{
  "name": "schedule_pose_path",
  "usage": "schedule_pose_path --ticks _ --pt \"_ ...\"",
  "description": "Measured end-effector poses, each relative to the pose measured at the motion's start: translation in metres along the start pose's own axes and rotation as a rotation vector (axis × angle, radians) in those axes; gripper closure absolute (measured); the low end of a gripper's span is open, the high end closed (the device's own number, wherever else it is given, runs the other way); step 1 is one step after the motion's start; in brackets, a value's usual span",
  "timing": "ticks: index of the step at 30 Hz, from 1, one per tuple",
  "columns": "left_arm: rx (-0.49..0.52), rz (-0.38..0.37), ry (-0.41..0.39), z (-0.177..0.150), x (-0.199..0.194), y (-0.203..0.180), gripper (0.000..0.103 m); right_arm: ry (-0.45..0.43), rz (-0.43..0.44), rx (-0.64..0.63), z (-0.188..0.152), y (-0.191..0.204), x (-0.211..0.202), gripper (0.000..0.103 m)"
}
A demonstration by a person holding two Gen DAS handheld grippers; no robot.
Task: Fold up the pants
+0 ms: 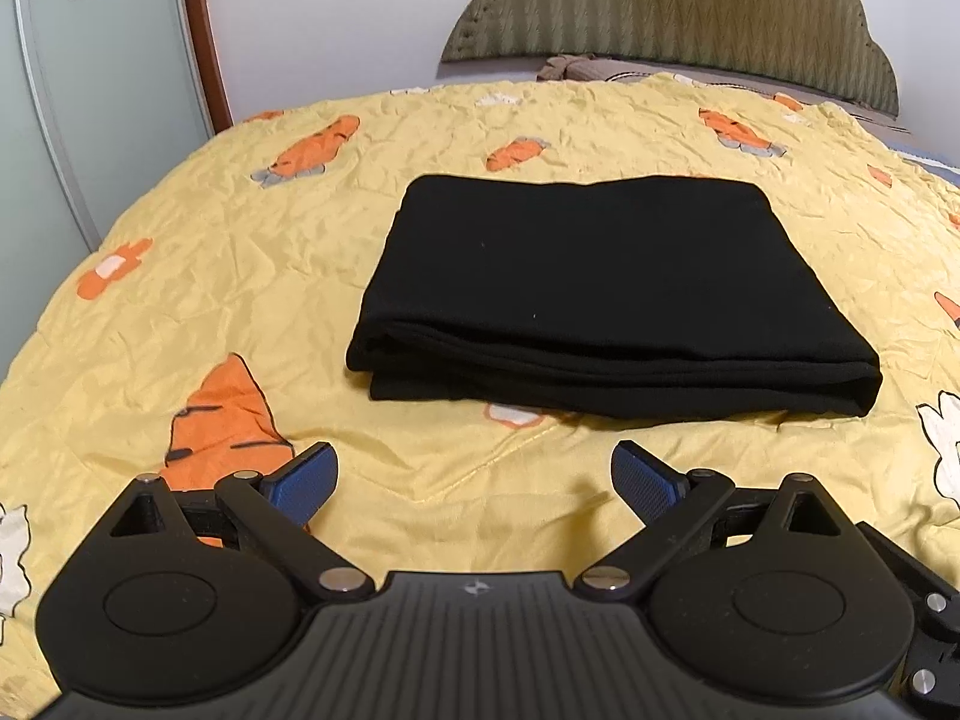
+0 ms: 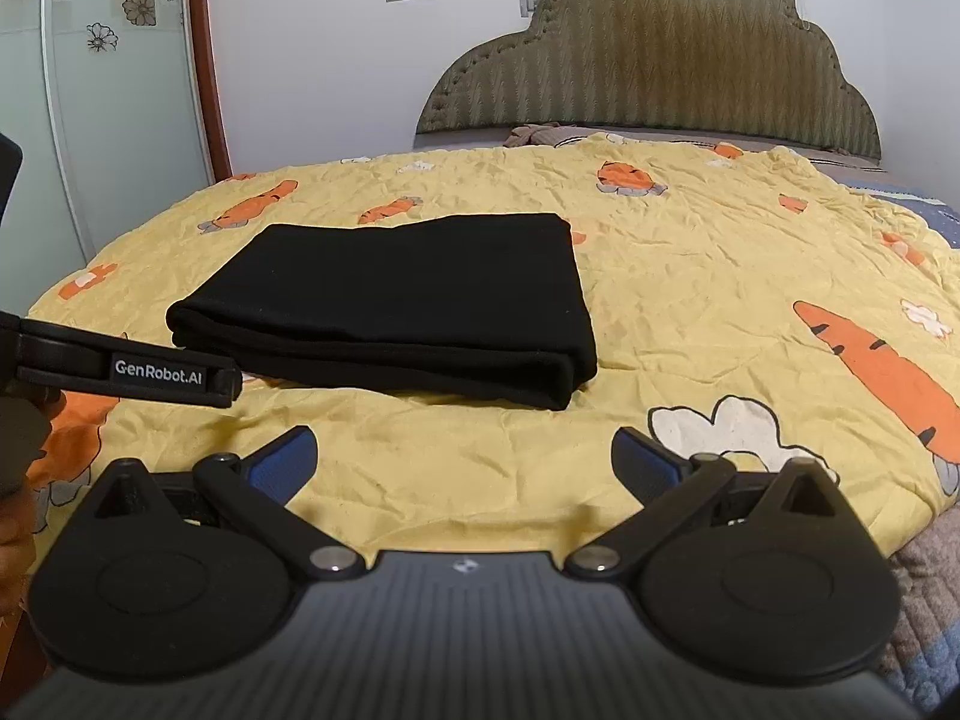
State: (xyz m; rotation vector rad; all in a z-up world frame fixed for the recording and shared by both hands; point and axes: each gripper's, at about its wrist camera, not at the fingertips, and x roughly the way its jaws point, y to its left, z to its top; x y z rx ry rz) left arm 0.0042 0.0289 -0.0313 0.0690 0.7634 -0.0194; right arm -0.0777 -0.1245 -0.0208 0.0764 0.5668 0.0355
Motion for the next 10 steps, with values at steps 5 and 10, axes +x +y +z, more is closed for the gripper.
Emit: schedule_pose_path --ticks 5,10 --pt "-0.013 0.026 -0.032 -0.0022 0.001 0.002 0.005 0.008 0.005 0.002 -0.0018 0.0 0.0034 0.0" --pt "-0.001 0.041 -0.03 -0.0004 0.005 0.0009 0.005 0.009 0.014 0.0 -0.0024 -0.0001 0.0064 0.0"
